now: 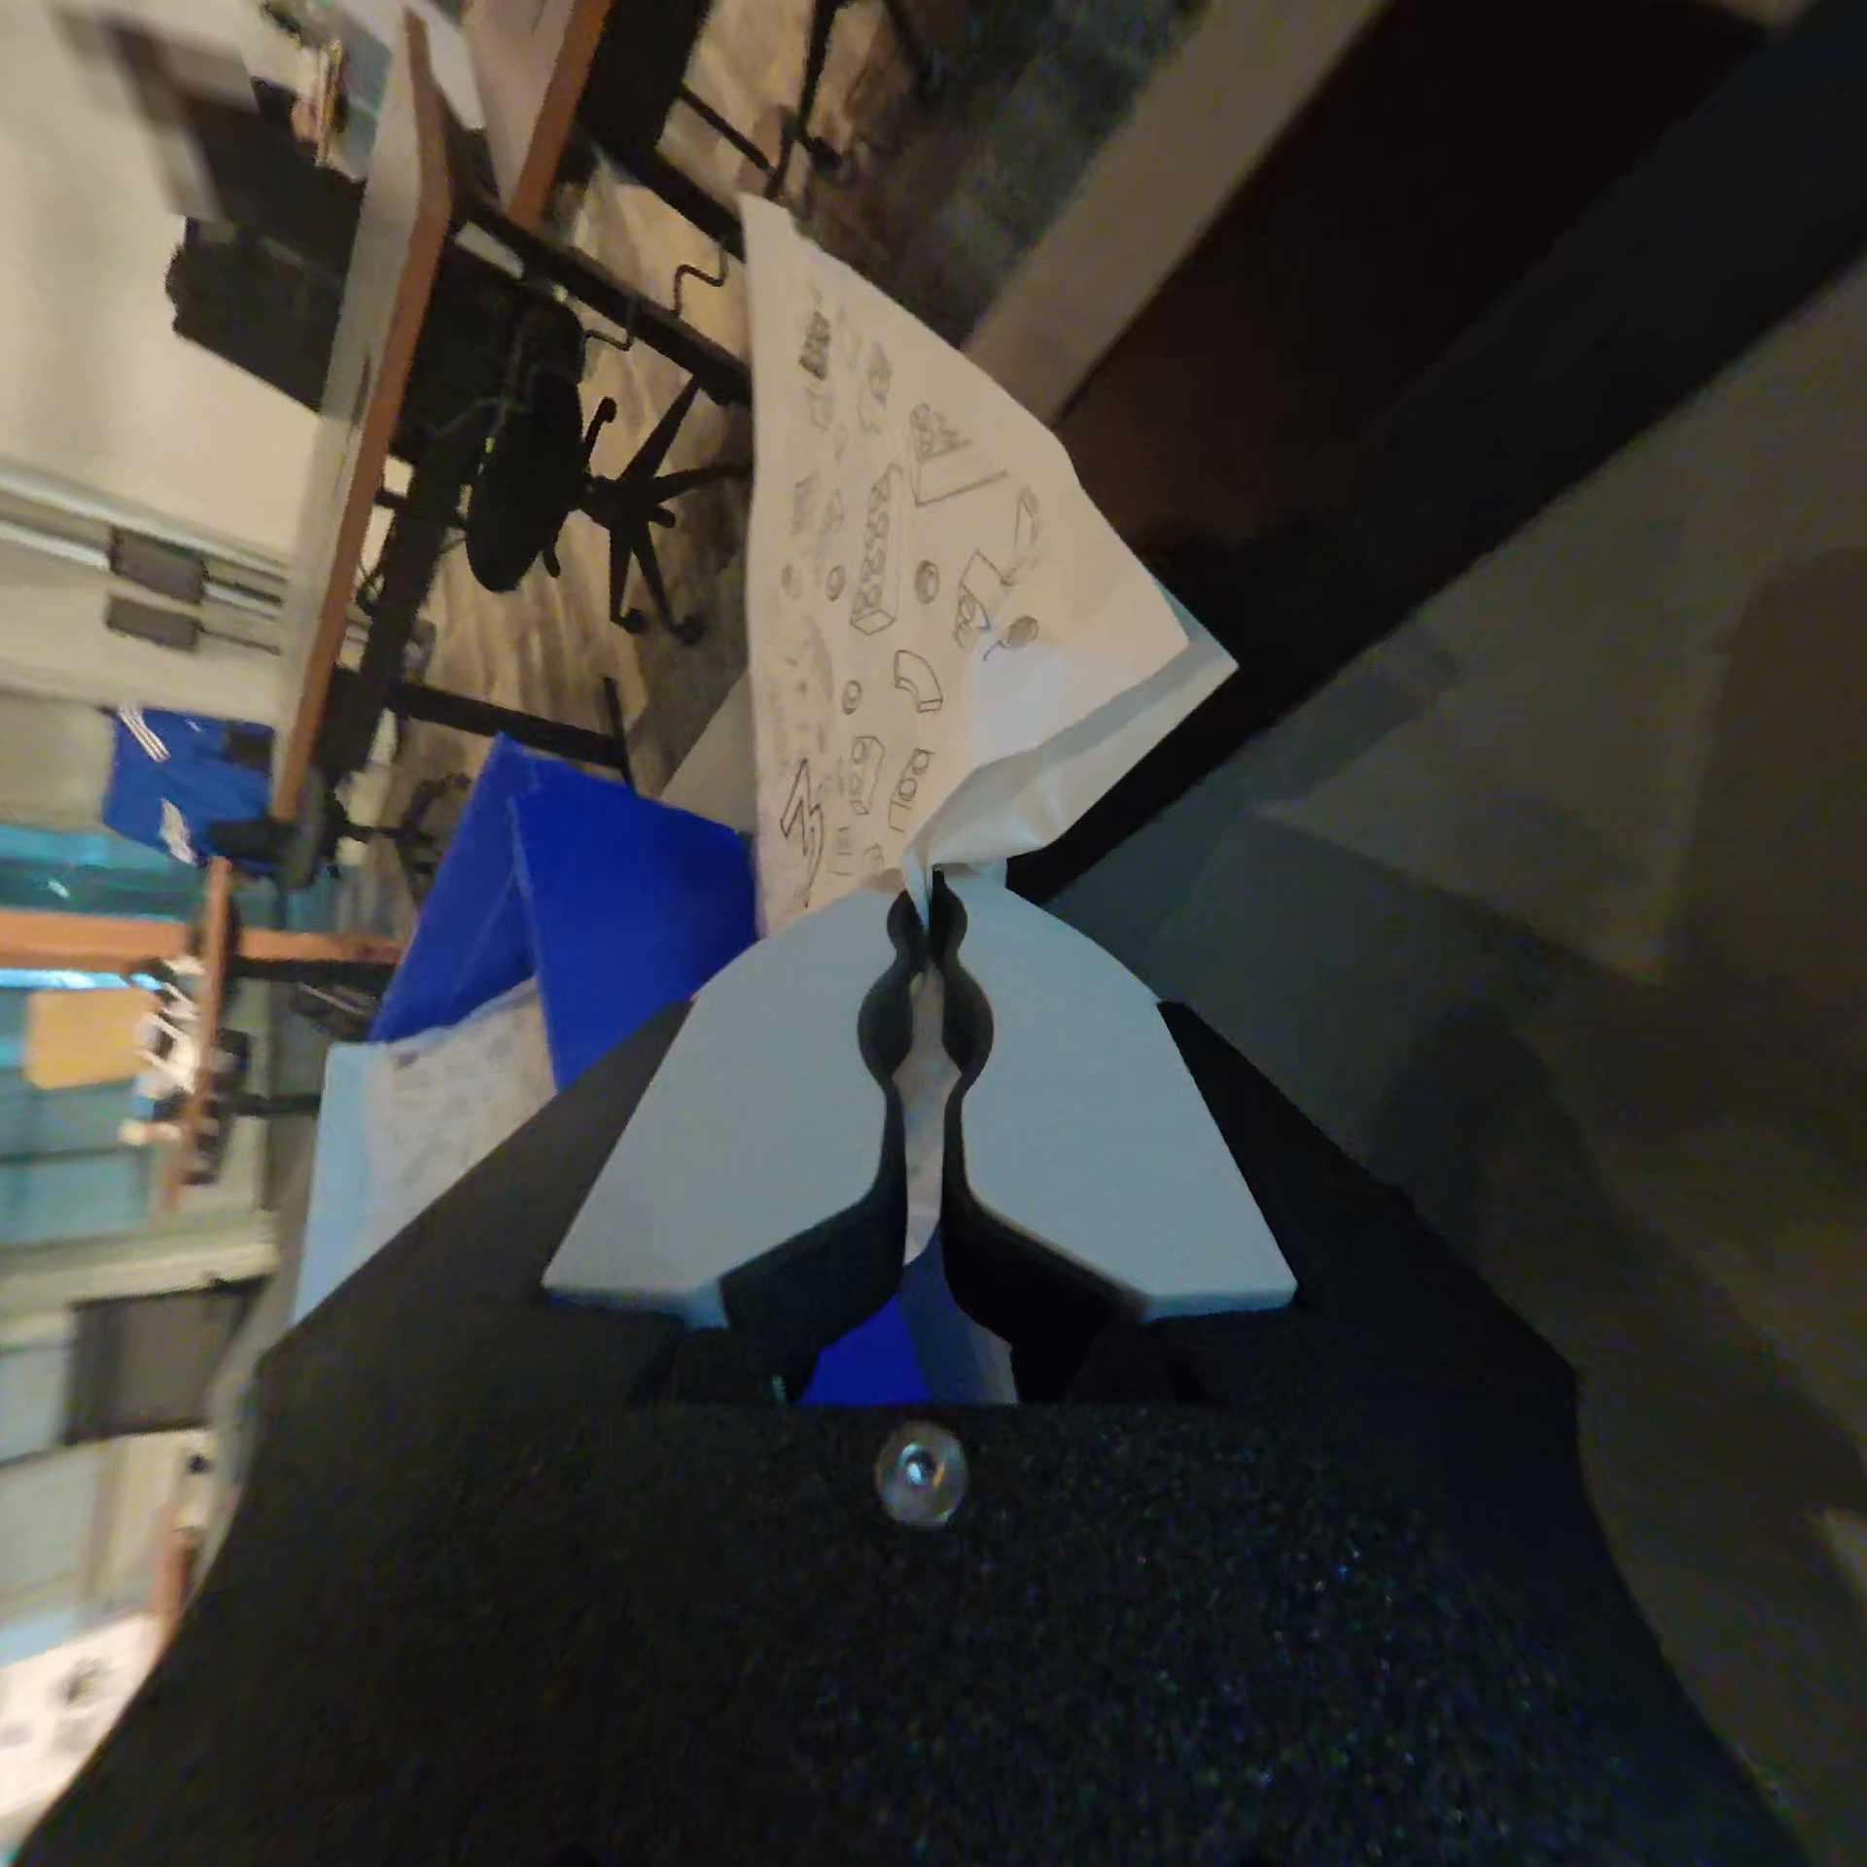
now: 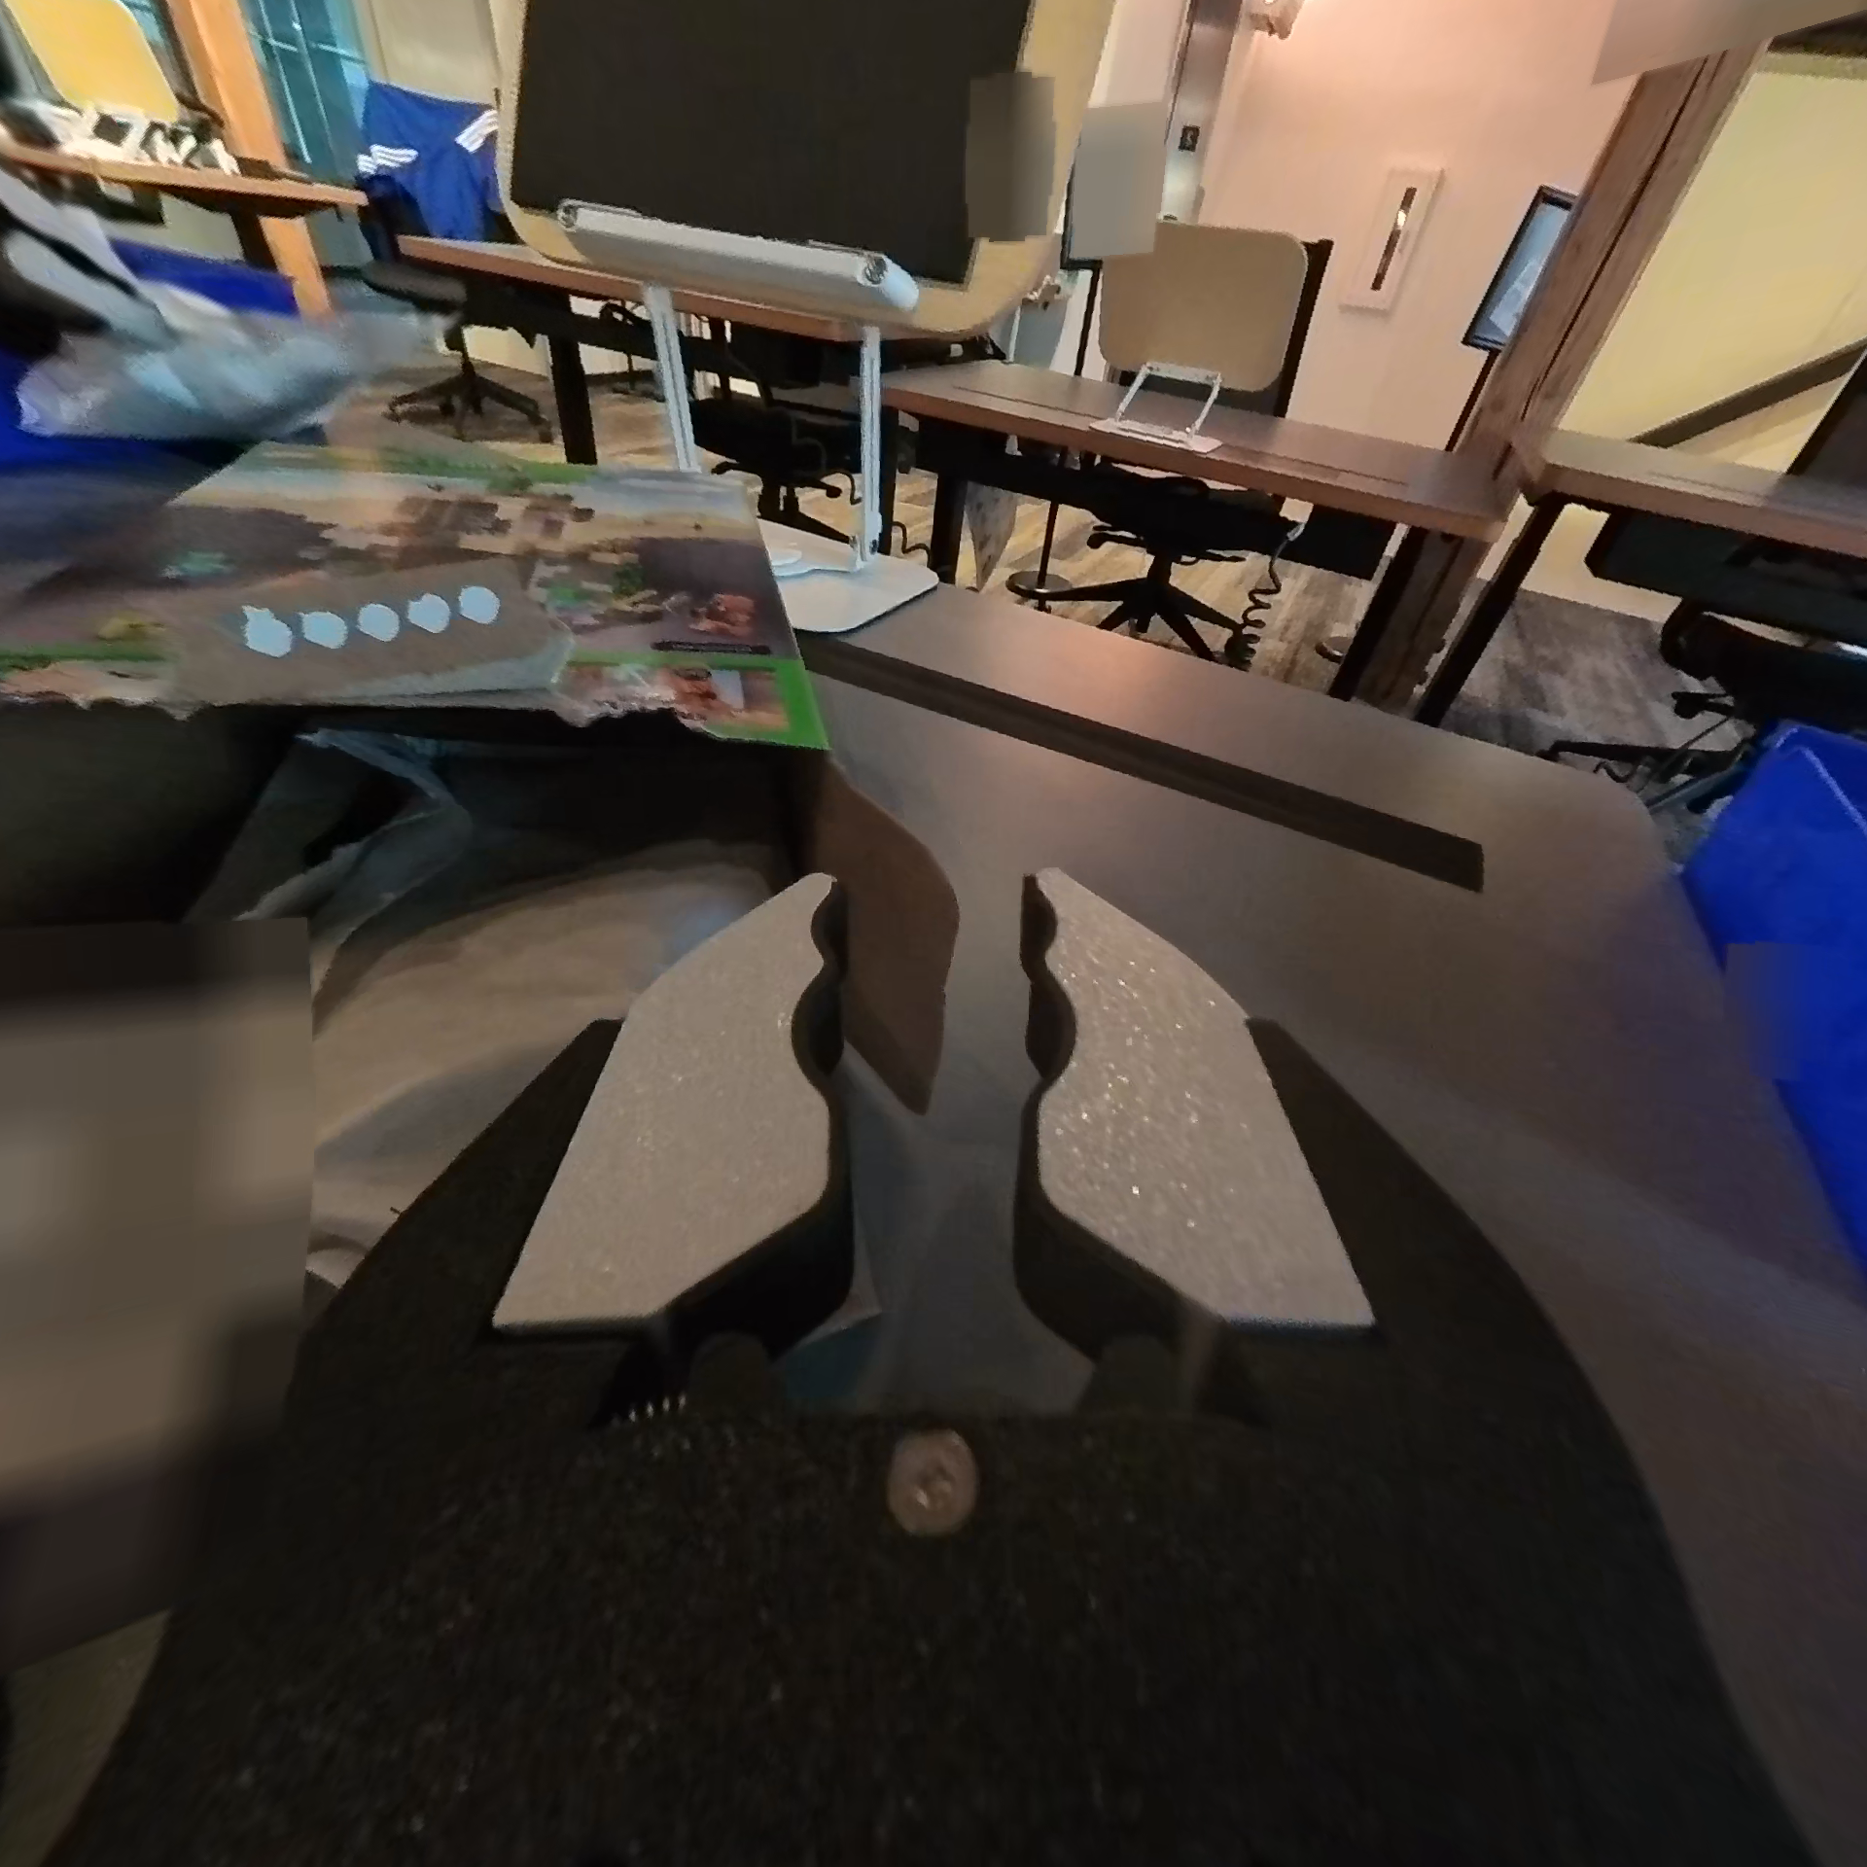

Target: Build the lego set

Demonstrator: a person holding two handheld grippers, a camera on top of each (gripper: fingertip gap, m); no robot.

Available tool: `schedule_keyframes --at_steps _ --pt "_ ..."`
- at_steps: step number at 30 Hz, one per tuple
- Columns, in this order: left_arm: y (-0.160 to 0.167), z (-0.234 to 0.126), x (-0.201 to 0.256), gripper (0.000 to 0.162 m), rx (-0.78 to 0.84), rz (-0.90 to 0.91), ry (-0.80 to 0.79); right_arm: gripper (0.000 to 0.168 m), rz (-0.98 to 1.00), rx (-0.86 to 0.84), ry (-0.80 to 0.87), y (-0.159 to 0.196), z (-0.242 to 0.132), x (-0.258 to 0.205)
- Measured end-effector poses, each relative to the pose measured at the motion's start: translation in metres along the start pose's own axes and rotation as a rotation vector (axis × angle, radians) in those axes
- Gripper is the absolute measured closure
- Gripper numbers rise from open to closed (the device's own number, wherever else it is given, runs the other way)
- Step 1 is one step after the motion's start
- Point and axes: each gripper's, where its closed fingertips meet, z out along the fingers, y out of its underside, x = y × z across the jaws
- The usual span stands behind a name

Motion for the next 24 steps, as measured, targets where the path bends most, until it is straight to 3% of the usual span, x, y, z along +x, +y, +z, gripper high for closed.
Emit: schedule_keyframes --at_steps 6,10,11,20,24 --pt "0.007 0.029 0.048 0.161 -0.059 0.131 0.059 0.137 -0.021 -0.013 0.0 0.002 0.0 -0.003" --pt "0.006 0.03 0.056 0.14 -0.07 -0.023 0.181 0.138 -0.012 -0.013 0.002 0.002 -0.001 -0.001" --pt "0.006 0.027 0.056 0.133 -0.07 -0.053 0.198 0.138 -0.008 -0.01 0.002 0.002 -0.001 -0.001" --pt "0.012 -0.017 0.049 0.129 0.029 -0.185 0.273 0.138 -0.016 -0.012 -0.018 0.0 0.0 -0.007" --pt "-0.001 -0.047 0.063 0.13 0.107 -0.369 0.364 0.139 -0.005 -0.007 -0.024 -0.001 0.0 -0.009"
